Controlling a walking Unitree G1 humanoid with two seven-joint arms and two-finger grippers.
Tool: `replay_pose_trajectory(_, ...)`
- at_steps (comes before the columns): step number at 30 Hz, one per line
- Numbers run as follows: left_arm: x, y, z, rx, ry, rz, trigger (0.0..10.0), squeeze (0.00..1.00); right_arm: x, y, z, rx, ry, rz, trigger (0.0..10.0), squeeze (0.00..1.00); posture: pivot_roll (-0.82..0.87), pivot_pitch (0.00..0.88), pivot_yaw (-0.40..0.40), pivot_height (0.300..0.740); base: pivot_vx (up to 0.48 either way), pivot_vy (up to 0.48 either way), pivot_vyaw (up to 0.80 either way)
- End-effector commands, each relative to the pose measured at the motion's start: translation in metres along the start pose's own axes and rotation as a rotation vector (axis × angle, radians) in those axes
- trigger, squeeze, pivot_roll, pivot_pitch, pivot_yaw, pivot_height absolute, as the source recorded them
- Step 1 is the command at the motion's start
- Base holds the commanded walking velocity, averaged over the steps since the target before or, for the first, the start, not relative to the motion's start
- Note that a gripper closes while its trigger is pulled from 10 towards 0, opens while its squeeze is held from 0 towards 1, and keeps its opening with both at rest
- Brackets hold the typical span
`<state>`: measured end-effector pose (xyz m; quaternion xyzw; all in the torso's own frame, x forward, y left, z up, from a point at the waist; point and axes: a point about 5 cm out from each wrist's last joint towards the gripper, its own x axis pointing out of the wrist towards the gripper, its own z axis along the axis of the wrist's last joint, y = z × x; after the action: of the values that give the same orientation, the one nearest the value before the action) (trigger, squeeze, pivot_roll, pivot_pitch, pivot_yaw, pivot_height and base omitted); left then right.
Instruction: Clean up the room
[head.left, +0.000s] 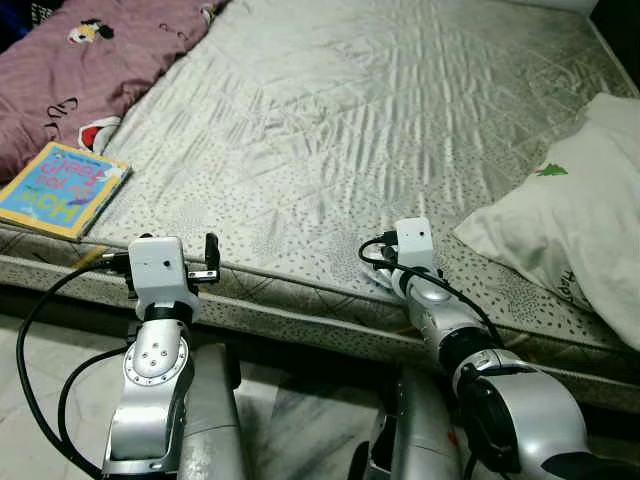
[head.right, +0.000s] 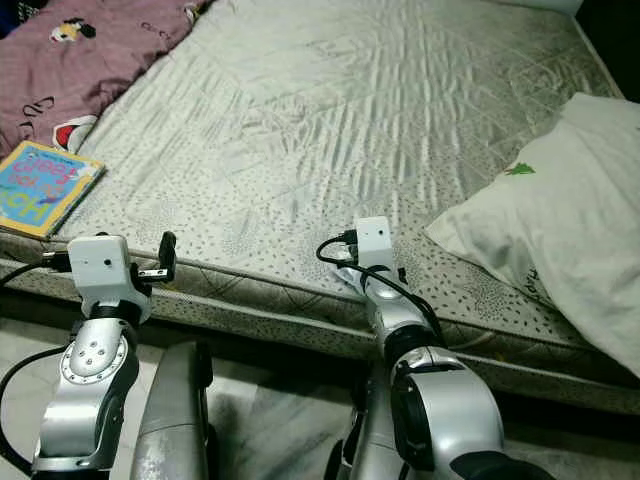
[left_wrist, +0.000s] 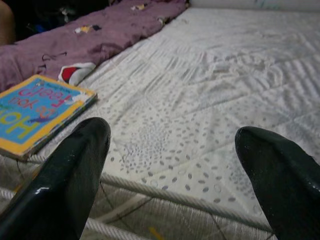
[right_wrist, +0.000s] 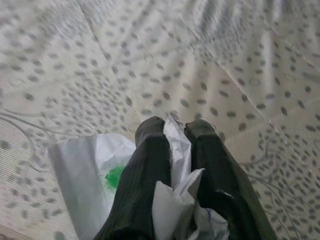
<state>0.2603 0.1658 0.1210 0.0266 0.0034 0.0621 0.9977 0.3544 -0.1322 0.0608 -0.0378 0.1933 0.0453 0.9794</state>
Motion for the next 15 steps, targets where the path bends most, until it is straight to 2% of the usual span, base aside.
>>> replay_pose_trajectory(1, 0.003, -0.004, 0.0, -0.011, -0.01, -0.019, 10.0, 0.0, -0.001, -0.003, 0.001, 0.035, -0.02, -0.002, 0.0, 0.0, 0.19, 0.0, -0.052, 0.54, 0.0, 0.0, 0.0)
replay_pose_trajectory(7, 0.007, -0.005, 0.001, -0.037, -0.025, -0.036, 10.0, 0.0, -0.004, -0.003, -0.004, 0.1, -0.04, 0.011, 0.0, 0.0, 0.17, 0.0, -0.049, 0.54, 0.0, 0.0, 0.0)
replay_pose_trajectory(9, 0.009, -0.006, 0.0, -0.042, -0.024, -0.041, 10.0, 0.0, -0.009, 0.002, -0.004, 0.167, -0.1, 0.053, 0.0, 0.0, 0.15, 0.0, -0.049, 0.54, 0.0, 0.0, 0.0)
replay_pose_trajectory(11, 0.009, -0.007, -0.001, -0.043, -0.023, -0.043, 10.0, 0.0, -0.012, 0.004, -0.003, 0.184, -0.126, 0.072, 0.0, 0.0, 0.15, 0.0, -0.049, 0.54, 0.0, 0.0, 0.0)
replay_pose_trajectory(13, 0.01, -0.009, -0.001, -0.039, -0.026, -0.045, 10.0, 0.0, -0.017, 0.007, -0.003, 0.203, -0.154, 0.092, 0.0, 0.0, 0.15, 0.0, -0.049, 0.54, 0.0, 0.0, 0.0)
replay_pose_trajectory(14, 0.011, -0.012, -0.003, -0.029, -0.024, -0.054, 10.0, 0.0, -0.035, 0.014, -0.001, 0.165, -0.229, 0.169, 0.0, 0.0, 0.12, 0.0, -0.032, 0.54, 0.0, 0.0, 0.0)
replay_pose_trajectory(15, 0.011, -0.012, -0.003, -0.029, -0.024, -0.054, 10.0, 0.0, -0.035, 0.014, -0.001, 0.165, -0.229, 0.169, 0.0, 0.0, 0.12, 0.0, -0.032, 0.54, 0.0, 0.0, 0.0)
